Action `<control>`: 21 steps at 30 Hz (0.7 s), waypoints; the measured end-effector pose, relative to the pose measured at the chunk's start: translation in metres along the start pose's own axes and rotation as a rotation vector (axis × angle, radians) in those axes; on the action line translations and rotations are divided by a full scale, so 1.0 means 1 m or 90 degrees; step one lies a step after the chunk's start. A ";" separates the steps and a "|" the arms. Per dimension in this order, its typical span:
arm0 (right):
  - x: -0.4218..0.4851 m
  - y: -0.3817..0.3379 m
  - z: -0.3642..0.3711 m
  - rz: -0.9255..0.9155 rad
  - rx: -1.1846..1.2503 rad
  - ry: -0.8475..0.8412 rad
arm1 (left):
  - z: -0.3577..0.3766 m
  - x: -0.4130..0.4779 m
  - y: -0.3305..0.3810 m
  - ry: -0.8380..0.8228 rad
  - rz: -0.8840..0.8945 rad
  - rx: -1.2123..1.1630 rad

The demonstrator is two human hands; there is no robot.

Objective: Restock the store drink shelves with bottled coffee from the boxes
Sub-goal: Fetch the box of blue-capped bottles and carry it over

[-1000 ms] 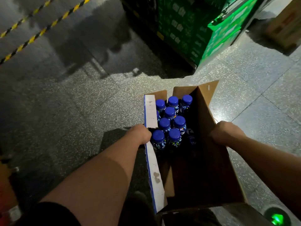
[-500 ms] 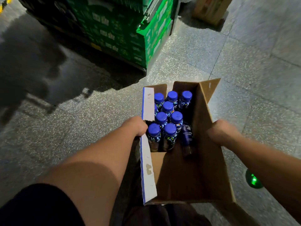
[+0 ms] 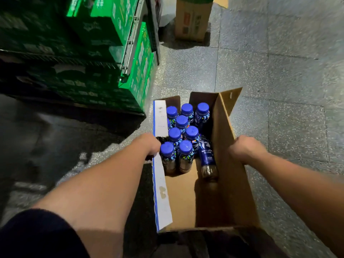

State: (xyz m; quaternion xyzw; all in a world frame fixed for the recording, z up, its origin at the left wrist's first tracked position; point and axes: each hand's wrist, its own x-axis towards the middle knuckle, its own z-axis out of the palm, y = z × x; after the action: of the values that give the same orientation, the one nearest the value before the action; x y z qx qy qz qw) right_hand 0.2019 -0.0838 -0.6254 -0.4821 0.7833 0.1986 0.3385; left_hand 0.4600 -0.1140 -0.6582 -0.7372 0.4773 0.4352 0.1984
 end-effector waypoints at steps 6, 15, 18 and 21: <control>0.053 0.009 -0.033 0.002 0.014 -0.014 | -0.014 0.025 0.051 -0.022 0.004 0.015; 0.147 0.052 -0.092 -0.022 -0.009 -0.065 | -0.024 0.058 0.163 -0.033 -0.028 0.001; 0.176 0.068 -0.116 -0.010 0.003 -0.064 | -0.025 0.074 0.201 -0.042 -0.027 0.001; 0.203 0.079 -0.139 0.011 -0.019 -0.071 | -0.029 0.088 0.236 -0.058 -0.030 -0.003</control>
State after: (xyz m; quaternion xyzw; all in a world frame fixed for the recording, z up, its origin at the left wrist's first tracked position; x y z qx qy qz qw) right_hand 0.0220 -0.2622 -0.6768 -0.4684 0.7645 0.2397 0.3723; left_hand 0.2808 -0.2913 -0.6870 -0.7284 0.4492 0.4645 0.2280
